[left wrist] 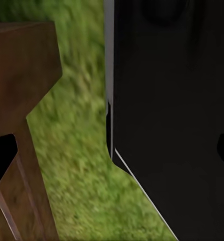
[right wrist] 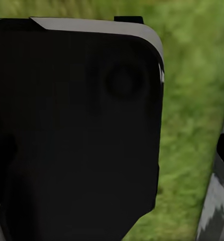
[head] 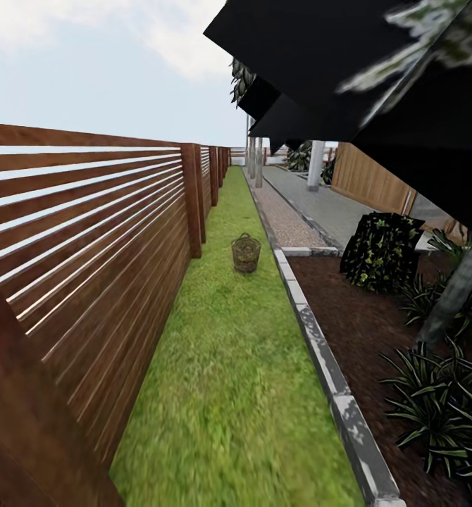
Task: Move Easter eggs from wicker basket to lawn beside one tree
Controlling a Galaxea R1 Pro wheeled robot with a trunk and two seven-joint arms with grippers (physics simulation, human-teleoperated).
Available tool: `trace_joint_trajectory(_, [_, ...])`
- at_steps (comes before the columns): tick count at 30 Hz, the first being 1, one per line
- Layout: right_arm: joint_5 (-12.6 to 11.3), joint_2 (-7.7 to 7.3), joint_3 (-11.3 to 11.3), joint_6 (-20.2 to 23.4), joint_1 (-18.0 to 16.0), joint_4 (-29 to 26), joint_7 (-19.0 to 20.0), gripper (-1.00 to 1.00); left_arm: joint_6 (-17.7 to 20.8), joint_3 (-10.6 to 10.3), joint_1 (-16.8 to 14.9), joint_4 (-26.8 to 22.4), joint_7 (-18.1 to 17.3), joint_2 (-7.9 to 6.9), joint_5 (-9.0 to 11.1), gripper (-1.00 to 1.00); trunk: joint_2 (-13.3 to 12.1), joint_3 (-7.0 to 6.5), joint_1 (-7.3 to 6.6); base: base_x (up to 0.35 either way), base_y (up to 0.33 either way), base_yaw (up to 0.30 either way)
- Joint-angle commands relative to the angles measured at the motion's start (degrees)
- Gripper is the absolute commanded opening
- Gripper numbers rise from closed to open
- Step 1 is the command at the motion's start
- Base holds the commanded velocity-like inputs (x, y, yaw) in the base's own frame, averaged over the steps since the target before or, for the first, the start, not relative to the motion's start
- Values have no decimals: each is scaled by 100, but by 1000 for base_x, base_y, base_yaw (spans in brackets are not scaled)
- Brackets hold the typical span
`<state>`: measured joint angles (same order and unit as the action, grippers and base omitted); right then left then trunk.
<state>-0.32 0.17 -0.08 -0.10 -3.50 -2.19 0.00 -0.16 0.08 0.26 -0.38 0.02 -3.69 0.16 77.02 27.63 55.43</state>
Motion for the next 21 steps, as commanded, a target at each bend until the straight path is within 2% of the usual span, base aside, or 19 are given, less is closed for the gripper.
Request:
trace_joint_trajectory(1, [-3,1,-1,-2,-1,-1,0,100,-2,0,1,-4,0,0,2,100,44,23,23,0,0,0])
trace_joint_trajectory(21, [5,1,-5,-7,-1,-1,0,100,-2,0,1,-6,-1,0,2,100,846,382,462,0,0,0])
